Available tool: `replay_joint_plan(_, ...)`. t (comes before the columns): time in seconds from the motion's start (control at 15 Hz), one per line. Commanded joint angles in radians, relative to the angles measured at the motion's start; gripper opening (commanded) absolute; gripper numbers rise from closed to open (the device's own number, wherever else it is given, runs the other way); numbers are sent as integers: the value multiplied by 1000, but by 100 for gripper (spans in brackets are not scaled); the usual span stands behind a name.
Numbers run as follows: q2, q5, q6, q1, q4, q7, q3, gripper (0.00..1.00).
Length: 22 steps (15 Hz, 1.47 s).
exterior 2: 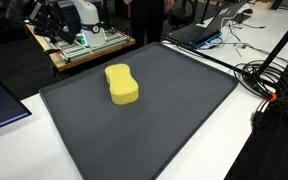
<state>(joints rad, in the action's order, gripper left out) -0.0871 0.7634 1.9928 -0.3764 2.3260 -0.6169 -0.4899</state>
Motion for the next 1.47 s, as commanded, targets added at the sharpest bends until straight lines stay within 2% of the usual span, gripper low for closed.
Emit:
replay_joint_plan(0.0, -7, 83, -75, -50, 26, -129, -35, 3)
replay_joint_plan(0.2, -17, 31, -70, -84, 62, -197, -50, 3)
replay_joint_plan(0.47, -78, -153, -36, -108, 149, -265, -44, 3)
replay_joint_plan(0.67, -161, -268, -52, -107, 220, -287, -41, 3)
replay_joint_plan(0.8, -248, -299, -64, -100, 272, -287, -34, 3)
replay_joint_plan(0.87, -123, -254, -56, -88, 200, -282, -51, 13)
replay_joint_plan(1.07, -210, -277, -56, -82, 249, -281, -49, 13)
replay_joint_plan(1.13, -222, -279, -56, -81, 255, -281, -49, 3)
replay_joint_plan(1.4, -323, -293, 42, -81, 382, -287, -19, 3)
